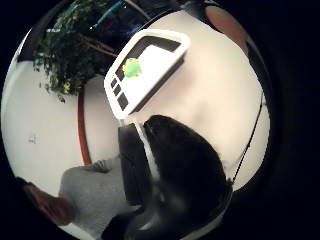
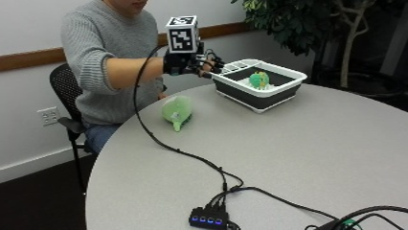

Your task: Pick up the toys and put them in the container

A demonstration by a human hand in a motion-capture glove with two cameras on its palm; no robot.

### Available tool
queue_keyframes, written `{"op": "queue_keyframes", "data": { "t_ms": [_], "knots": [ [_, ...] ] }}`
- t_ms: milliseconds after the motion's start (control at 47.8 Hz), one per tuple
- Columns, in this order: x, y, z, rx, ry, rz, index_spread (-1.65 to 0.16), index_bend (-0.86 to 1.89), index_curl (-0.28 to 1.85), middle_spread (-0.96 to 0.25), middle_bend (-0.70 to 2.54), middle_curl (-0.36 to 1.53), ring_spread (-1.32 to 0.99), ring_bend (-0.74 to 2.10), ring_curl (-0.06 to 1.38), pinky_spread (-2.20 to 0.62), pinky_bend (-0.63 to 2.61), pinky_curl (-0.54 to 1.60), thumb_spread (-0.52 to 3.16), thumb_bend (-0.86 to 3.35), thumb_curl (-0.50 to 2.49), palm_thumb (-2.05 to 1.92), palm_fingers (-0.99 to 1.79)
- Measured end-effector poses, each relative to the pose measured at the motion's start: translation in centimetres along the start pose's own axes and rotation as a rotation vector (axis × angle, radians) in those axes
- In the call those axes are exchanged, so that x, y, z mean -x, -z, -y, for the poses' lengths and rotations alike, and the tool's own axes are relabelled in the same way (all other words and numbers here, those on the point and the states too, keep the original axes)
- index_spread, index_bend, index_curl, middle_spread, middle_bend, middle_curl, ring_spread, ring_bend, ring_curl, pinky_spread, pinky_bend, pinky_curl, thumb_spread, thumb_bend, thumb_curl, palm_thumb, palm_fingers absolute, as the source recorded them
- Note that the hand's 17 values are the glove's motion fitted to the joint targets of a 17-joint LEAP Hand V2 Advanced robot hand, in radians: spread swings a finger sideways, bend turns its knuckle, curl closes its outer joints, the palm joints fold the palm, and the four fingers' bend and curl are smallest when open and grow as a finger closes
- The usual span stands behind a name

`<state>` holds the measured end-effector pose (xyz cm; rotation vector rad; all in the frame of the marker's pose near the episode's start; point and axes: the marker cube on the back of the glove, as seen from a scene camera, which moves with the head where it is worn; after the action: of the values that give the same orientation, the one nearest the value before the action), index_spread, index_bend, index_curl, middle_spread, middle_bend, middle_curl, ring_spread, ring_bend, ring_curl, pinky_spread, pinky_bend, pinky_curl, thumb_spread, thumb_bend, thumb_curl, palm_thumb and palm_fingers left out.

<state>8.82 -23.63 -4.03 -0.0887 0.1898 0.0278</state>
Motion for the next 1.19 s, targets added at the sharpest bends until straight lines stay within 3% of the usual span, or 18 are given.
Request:
{"op": "queue_keyframes", "data": {
  "t_ms": [84,251,460,628,879,942,983,1004,1046,1193],
  "knots": [
    [0.8,-0.2,-2.5,0.029,-0.078,0.183,-0.37,0.22,0.31,-0.19,0.18,0.34,-0.20,0.42,0.25,0.03,0.71,0.35,1.29,-0.09,0.13,-0.14,-0.01],
    [3.6,-3.0,-6.3,0.061,-0.003,0.189,-0.37,0.20,0.33,-0.18,0.18,0.34,-0.19,0.41,0.25,0.03,0.70,0.34,1.29,-0.08,0.10,-0.14,-0.01],
    [7.4,-12.0,-10.8,0.160,-0.014,0.156,-0.37,0.17,0.34,-0.18,0.17,0.34,-0.18,0.39,0.26,0.03,0.72,0.35,1.28,-0.07,0.09,-0.11,-0.03],
    [8.3,-16.5,-11.6,0.193,-0.018,0.073,-0.37,0.13,0.33,-0.17,0.08,0.29,-0.14,0.28,0.24,0.04,0.93,0.40,1.23,-0.04,0.12,-0.06,-0.11],
    [9.2,-17.2,-10.6,0.172,0.006,0.029,-0.37,0.12,0.28,-0.14,0.15,0.26,-0.12,0.39,0.28,0.02,1.12,0.44,1.23,0.01,0.21,0.07,-0.04],
    [9.0,-17.2,-10.1,0.100,-0.005,0.051,-0.37,0.12,0.27,-0.15,0.19,0.27,-0.14,0.47,0.30,0.01,1.11,0.43,1.25,0.02,0.23,0.11,0.04],
    [8.9,-17.2,-9.7,0.034,-0.013,0.080,-0.38,0.13,0.25,-0.17,0.26,0.29,-0.20,0.58,0.32,-0.04,1.06,0.40,1.29,0.06,0.25,0.18,0.23],
    [8.8,-17.1,-9.5,0.008,-0.015,0.096,-0.38,0.11,0.24,-0.19,0.37,0.33,-0.26,0.73,0.36,-0.13,1.07,0.40,1.32,0.09,0.27,0.23,0.54],
    [8.7,-17.1,-9.1,-0.022,-0.020,0.128,-0.38,0.08,0.21,-0.21,0.41,0.33,-0.31,0.83,0.35,-0.21,1.06,0.36,1.34,0.13,0.30,0.31,0.70],
    [9.4,-17.2,-8.3,-0.033,0.005,0.143,-0.41,0.35,0.31,-0.26,0.61,0.44,-0.42,0.97,0.46,-0.32,1.07,0.40,1.11,0.27,0.47,0.64,1.06]
  ]
}}
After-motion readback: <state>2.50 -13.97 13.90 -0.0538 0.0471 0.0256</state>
